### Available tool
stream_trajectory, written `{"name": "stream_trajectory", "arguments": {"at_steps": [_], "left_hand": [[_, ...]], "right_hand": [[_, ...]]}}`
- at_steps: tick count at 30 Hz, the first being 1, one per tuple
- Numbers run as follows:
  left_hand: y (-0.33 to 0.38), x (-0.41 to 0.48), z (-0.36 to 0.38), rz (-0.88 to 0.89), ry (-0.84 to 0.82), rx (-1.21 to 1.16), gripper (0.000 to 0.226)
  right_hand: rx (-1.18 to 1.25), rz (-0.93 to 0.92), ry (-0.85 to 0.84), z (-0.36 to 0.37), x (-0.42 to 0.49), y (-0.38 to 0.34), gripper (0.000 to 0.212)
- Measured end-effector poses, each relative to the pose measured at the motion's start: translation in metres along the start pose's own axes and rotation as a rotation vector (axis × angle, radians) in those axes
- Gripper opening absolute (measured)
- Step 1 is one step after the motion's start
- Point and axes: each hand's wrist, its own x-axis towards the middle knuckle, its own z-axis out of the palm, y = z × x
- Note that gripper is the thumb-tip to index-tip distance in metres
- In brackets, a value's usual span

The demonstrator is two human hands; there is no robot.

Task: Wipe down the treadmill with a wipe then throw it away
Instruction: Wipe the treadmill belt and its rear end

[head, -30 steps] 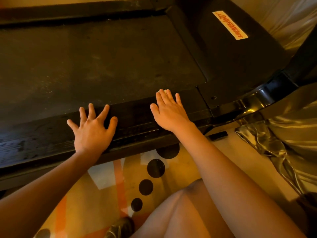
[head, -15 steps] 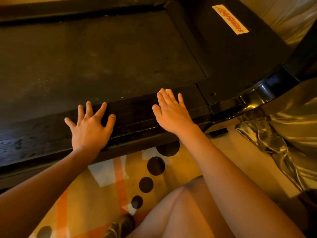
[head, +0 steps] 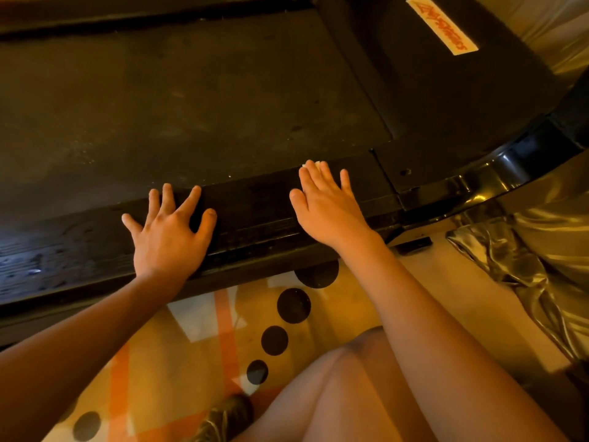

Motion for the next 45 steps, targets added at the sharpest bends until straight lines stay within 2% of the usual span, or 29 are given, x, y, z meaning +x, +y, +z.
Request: {"name": "stream_trajectory", "arguments": {"at_steps": [8, 15, 21, 29, 35, 42, 45], "left_hand": [[0.0, -0.001, 0.0, 0.007, 0.003, -0.02, 0.062], [0.001, -0.002, 0.0, 0.011, 0.005, -0.021, 0.059], [0.001, -0.001, -0.001, 0.004, -0.009, -0.027, 0.059], [0.001, -0.002, -0.004, 0.012, -0.004, -0.044, 0.058], [0.002, -0.003, -0.005, 0.013, -0.017, -0.053, 0.059], [0.002, -0.003, -0.004, 0.025, -0.015, -0.05, 0.059], [0.001, -0.003, -0.004, 0.023, -0.022, -0.059, 0.059]], "right_hand": [[-0.022, 0.008, 0.0, 0.011, -0.069, 0.008, 0.061], [-0.06, -0.011, 0.028, -0.001, -0.001, 0.005, 0.061], [-0.083, -0.051, 0.04, 0.009, -0.062, 0.007, 0.061], [-0.051, 0.012, 0.013, -0.007, 0.008, 0.004, 0.062], [-0.054, 0.026, 0.034, 0.01, -0.049, 0.003, 0.063], [-0.033, 0.032, 0.006, -0.008, 0.005, 0.009, 0.062], [-0.027, 0.002, 0.007, -0.002, -0.03, 0.01, 0.064]]}}
